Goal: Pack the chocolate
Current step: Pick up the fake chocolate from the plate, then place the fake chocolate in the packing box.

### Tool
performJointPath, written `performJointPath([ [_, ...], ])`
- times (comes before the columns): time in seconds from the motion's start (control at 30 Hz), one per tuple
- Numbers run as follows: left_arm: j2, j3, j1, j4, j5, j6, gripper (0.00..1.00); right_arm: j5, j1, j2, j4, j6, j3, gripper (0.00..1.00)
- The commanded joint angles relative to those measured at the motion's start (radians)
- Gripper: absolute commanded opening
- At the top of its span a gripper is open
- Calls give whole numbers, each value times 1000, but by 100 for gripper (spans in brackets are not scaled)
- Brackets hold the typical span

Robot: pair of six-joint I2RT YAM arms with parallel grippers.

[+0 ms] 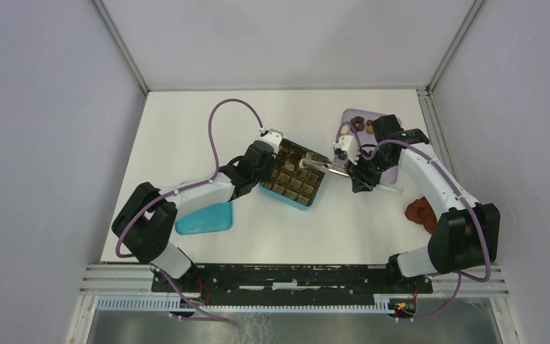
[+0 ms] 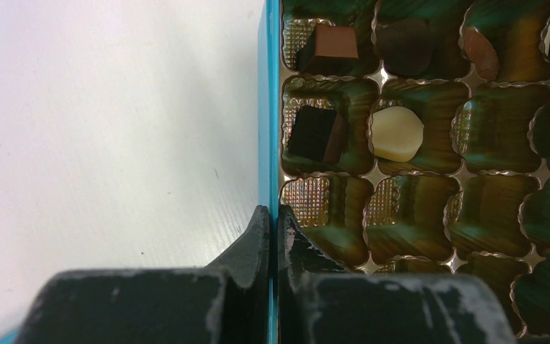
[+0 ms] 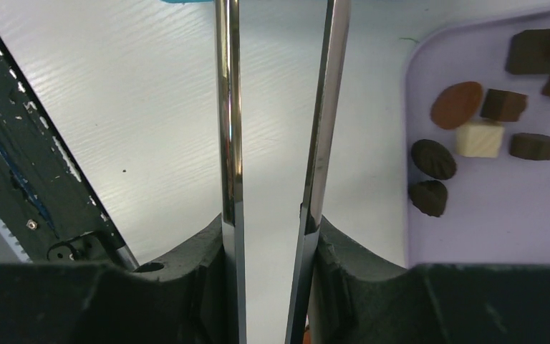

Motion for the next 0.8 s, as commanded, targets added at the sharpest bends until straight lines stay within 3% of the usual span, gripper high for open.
performJointPath([
  [0.0,-34,31,4,67,9,-36,2,20,49,-36,43,27,-51,0],
  [0.63,-37,27,4,71,10,-34,2,106,84,-8,139,87,-91,0],
  [0.77,-42,25,4,71,12,-35,2,111,99,-1,160,100,-97,4],
])
